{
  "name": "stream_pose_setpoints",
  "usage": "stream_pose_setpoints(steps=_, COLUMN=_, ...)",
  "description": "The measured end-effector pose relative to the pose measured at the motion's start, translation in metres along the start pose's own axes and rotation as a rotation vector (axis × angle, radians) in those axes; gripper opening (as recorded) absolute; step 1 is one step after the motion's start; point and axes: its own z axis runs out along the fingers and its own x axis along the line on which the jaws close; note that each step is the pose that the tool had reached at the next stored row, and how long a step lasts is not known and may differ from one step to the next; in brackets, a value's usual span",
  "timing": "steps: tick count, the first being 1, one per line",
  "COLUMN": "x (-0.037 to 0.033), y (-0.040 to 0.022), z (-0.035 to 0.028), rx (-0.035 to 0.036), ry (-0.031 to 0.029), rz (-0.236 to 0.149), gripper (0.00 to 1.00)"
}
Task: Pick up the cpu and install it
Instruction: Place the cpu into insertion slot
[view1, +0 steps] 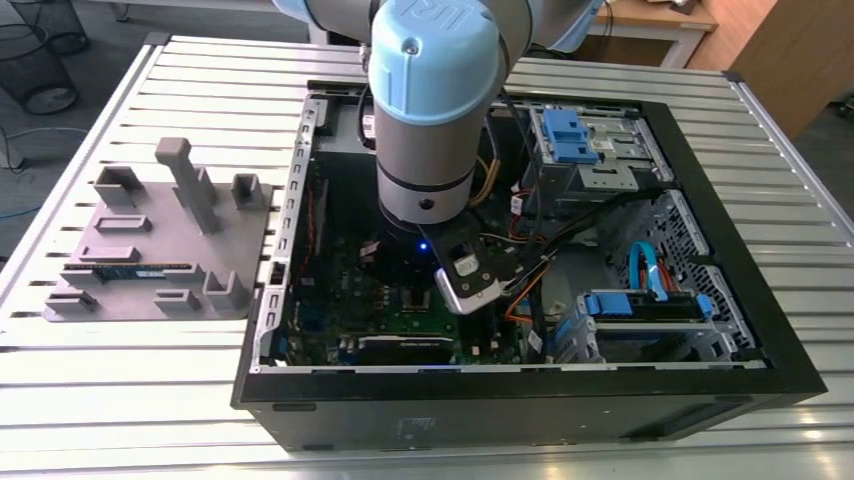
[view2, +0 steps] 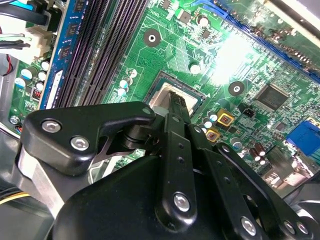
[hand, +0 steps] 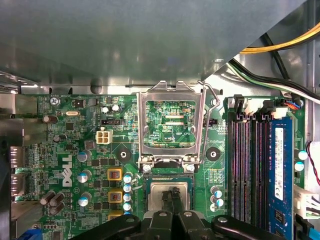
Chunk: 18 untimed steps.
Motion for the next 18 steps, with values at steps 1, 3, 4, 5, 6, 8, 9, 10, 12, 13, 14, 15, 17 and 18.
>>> stream_pose_setpoints(steps=1, x=0.0, y=0.0, z=0.0001, rx=0.0, ry=0.0, rz=0.0, gripper=0.11)
stream_pose_setpoints(steps=3, x=0.0, y=0.0, z=0.0001, rx=-0.0001, ry=0.0, rz=0.0, gripper=0.11)
stream_pose_setpoints(steps=4, x=0.0, y=0.0, z=0.0001, rx=-0.0001, ry=0.0, rz=0.0, gripper=0.11)
stream_pose_setpoints(steps=5, x=0.0, y=0.0, z=0.0, rx=-0.0002, ry=-0.0001, rz=0.0, gripper=0.11)
stream_pose_setpoints(steps=6, x=-0.0001, y=0.0001, z=-0.0006, rx=-0.0009, ry=-0.0005, rz=0.0, gripper=0.11)
stream_pose_setpoints(steps=8, x=-0.0002, y=0.0002, z=-0.0027, rx=-0.0015, ry=-0.0006, rz=0.0, gripper=0.11)
stream_pose_setpoints(steps=9, x=-0.0002, y=0.0001, z=-0.0044, rx=-0.0005, ry=-0.0002, rz=0.0, gripper=0.11)
stream_pose_setpoints(steps=10, x=-0.0002, y=0.0001, z=-0.0057, rx=-0.0003, ry=-0.0001, rz=0.0, gripper=0.11)
stream_pose_setpoints(steps=12, x=-0.0003, y=0.0001, z=-0.0087, rx=-0.0002, ry=-0.0001, rz=0.0, gripper=0.11)
stream_pose_setpoints(steps=13, x=-0.0004, y=0.0001, z=-0.0106, rx=-0.0002, ry=-0.0001, rz=0.0, gripper=0.11)
stream_pose_setpoints(steps=14, x=-0.0006, y=0.0001, z=-0.0158, rx=-0.0001, ry=-0.0001, rz=0.0, gripper=0.11)
stream_pose_setpoints(steps=15, x=-0.0006, y=0.0001, z=-0.0167, rx=-0.0003, ry=-0.0001, rz=0.0, gripper=0.11)
stream_pose_setpoints(steps=17, x=-0.0006, y=0.0002, z=-0.0168, rx=-0.0005, ry=-0.0002, rz=0.001, gripper=0.11)
stream_pose_setpoints(steps=18, x=-0.0006, y=0.0002, z=-0.0168, rx=-0.0005, ry=-0.0003, rz=0.002, gripper=0.11)
